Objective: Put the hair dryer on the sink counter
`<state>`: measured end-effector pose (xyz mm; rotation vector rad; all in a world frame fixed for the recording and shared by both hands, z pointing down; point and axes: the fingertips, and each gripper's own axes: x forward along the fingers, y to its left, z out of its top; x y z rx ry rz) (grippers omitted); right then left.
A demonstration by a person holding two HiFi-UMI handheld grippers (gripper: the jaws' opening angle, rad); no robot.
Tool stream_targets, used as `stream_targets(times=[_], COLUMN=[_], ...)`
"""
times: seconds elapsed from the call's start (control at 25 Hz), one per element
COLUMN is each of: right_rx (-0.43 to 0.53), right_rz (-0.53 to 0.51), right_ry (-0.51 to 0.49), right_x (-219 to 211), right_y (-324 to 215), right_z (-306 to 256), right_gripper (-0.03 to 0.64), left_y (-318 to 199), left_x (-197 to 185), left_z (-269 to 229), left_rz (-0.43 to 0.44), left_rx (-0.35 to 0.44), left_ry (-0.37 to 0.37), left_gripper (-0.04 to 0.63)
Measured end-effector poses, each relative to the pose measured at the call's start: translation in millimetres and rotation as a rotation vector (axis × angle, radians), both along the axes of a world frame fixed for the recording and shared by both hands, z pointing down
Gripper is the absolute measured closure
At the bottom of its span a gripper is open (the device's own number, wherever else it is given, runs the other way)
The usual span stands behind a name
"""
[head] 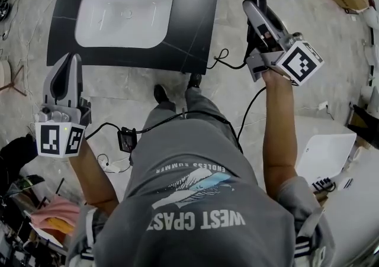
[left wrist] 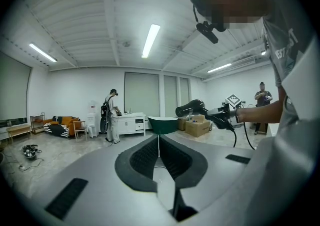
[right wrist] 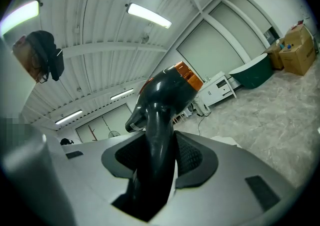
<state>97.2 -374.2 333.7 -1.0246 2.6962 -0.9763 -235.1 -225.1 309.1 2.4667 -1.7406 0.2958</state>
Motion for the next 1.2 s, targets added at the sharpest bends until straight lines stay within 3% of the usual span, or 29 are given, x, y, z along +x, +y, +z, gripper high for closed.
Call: stream_targets(times=[1.2], right_rx=[-0.259], right_rz=[-0.095], right_ry=[0.084], right_x=[-30], right_y=[-50], right_z=[180], right_gripper=[0.425], left_y=[-17], left_x=[2], left_z=[65], left_rz=[-0.075], left_rx=[-0.137], left_ry=[0.024], left_gripper=[0.572])
